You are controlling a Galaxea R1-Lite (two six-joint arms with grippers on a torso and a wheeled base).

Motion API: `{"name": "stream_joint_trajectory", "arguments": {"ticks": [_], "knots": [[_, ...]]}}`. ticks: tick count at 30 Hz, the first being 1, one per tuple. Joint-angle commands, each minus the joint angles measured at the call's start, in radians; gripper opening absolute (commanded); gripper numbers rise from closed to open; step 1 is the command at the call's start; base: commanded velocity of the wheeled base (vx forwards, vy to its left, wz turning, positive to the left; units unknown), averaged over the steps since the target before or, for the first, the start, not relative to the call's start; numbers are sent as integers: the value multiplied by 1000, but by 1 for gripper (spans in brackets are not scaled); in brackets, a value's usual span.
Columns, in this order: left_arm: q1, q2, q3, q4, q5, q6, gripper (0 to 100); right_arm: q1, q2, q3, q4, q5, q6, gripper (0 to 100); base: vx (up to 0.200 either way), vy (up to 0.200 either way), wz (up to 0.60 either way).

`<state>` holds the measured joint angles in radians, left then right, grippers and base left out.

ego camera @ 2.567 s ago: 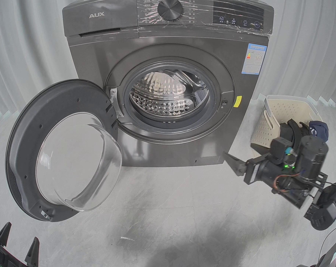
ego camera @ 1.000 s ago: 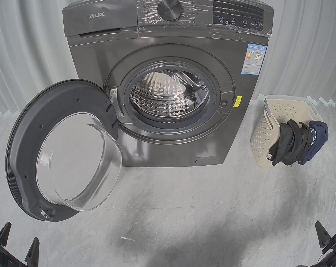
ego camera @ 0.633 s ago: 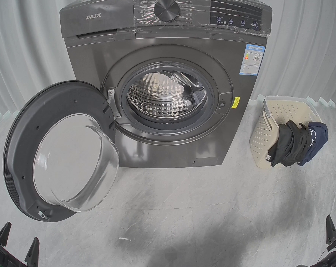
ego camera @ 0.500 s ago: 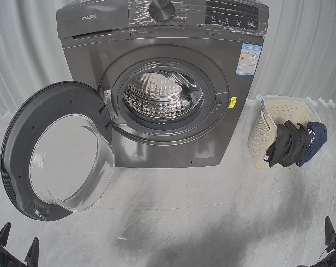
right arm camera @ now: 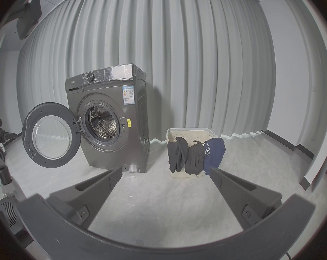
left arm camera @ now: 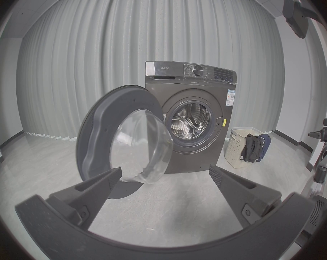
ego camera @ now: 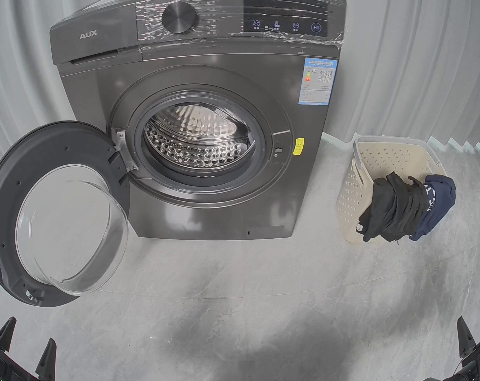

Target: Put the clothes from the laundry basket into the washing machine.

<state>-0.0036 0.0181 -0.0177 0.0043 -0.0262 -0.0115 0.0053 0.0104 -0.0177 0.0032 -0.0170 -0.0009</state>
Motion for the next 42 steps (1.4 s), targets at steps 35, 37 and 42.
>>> {"name": "stream_joint_trajectory", "arguments": {"ticks": [35, 37, 42], "knots": [[1, -17, 16, 0, 0, -1, 100, 1, -4, 16, 0, 0, -1, 100, 0, -200, 0], [1, -17, 16, 0, 0, -1, 100, 1, -4, 16, 0, 0, -1, 100, 0, -200, 0], [1, -17, 15, 0, 0, -1, 100, 1, -4, 16, 0, 0, -1, 100, 0, 0, 0]]}}
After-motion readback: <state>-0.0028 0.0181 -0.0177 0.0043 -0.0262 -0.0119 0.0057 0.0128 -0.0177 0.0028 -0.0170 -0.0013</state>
